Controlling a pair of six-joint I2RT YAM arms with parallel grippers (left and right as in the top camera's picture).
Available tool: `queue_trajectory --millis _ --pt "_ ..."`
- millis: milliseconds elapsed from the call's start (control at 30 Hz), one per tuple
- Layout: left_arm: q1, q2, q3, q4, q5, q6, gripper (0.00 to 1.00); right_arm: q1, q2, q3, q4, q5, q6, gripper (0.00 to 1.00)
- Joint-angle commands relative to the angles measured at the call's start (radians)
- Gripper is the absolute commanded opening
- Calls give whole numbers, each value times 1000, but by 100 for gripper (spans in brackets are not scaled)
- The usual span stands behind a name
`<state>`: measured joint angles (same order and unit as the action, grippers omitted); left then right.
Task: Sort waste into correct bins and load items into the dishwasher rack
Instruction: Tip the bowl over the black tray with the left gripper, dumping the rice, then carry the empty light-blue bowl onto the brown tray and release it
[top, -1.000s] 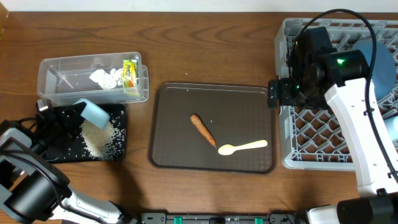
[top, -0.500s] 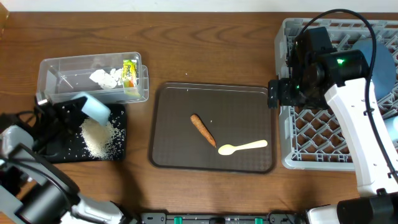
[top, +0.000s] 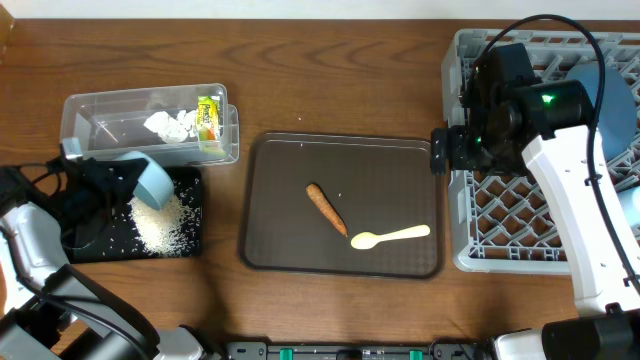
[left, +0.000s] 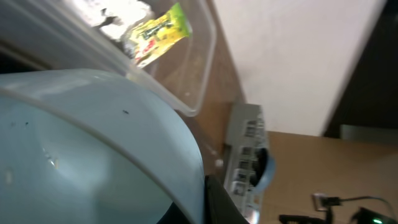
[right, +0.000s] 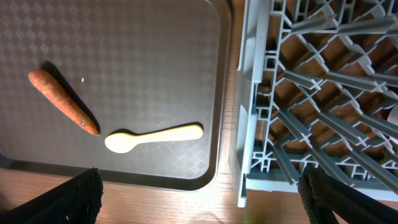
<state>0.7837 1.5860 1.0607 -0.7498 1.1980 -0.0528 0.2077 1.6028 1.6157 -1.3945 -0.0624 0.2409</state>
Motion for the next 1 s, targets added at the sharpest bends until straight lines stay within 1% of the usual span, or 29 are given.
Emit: queue_trajectory --millis 0,33,67,100,133,167,200,300,367,400,500,600,667,700,767,867,967 --pt "-19 -5 17 -3 -142 -39 6 -4 3 1 0 7 -14 99" --pt "-21 -5 17 -5 -113 -34 6 -4 3 1 0 7 -14 99" --pt "-23 -5 17 -3 23 39 6 -4 3 1 0 7 -14 99" --pt "-23 -5 17 0 195 135 6 -4 3 1 0 7 -14 99" --pt "-23 -5 17 0 316 197 6 -4 3 1 0 7 -14 99" --pt "-23 -5 20 -8 372 221 6 -5 3 1 0 7 -14 99" --pt "-22 -6 22 16 370 221 6 -5 3 1 0 7 -14 99" --pt "-23 -5 21 26 306 212 6 -5 3 1 0 7 -14 99" --pt "-23 -5 21 26 238 143 6 -5 3 1 0 7 -14 99" --pt "-27 -5 21 26 228 122 6 -5 3 1 1 7 -14 99" --pt "-55 -8 21 20 234 119 6 -5 3 1 3 7 -14 99" --pt "-125 -21 21 19 231 119 6 -5 3 1 3 7 -14 99" --pt "-200 -36 22 26 197 119 6 -5 3 1 4 6 -14 99" --pt "-244 -45 22 26 155 119 6 -5 3 1 6 6 -14 99" --pt "-336 -58 23 27 51 117 6 -5 3 1 9 6 -13 99" --pt "-499 -64 24 45 -133 73 6 -5 3 1 11 6 -13 99" --pt "-658 -64 24 74 -235 61 6 -5 3 1 13 6 -13 99"
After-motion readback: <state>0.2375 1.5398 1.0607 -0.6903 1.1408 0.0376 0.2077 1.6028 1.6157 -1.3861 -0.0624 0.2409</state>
